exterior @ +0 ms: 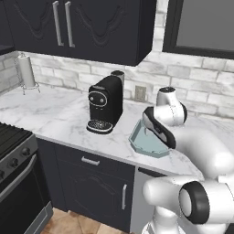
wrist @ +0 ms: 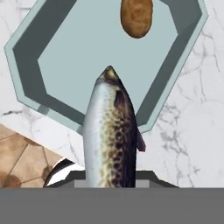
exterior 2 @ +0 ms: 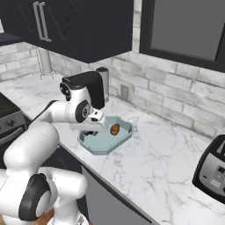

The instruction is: Place one potato and one fish in each tupperware on the nearby counter, to pack two identical lunches.

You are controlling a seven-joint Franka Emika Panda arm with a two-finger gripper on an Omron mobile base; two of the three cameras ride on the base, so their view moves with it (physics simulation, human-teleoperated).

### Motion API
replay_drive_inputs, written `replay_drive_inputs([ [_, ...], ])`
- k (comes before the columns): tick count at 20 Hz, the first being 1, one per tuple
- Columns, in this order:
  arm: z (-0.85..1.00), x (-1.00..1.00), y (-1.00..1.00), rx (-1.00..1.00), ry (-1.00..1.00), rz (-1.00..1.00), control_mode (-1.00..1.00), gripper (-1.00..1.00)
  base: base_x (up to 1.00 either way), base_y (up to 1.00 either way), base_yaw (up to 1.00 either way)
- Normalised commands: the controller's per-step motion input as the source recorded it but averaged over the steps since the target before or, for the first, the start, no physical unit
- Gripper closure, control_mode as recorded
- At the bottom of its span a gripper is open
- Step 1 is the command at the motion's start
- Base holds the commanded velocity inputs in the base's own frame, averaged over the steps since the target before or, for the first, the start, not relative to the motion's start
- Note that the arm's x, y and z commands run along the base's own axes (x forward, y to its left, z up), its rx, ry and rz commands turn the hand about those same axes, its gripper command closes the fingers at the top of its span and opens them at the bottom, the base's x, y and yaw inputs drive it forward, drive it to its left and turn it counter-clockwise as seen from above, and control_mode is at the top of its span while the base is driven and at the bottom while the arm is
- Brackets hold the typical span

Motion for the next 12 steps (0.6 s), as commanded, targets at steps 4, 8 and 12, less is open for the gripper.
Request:
replay_drive_inputs([
  [4,-0.42,0.35,0.00,0.02,-0.03,0.00,-1.00,1.00,0.00,0.00,0.00],
  [8,-0.31,0.34,0.00,0.02,-0.09,0.00,-1.00,1.00,0.00,0.00,0.00],
  [12,-0.28,0.36,0.00,0.01,-0.07,0.00,-1.00,1.00,0.00,0.00,0.00],
])
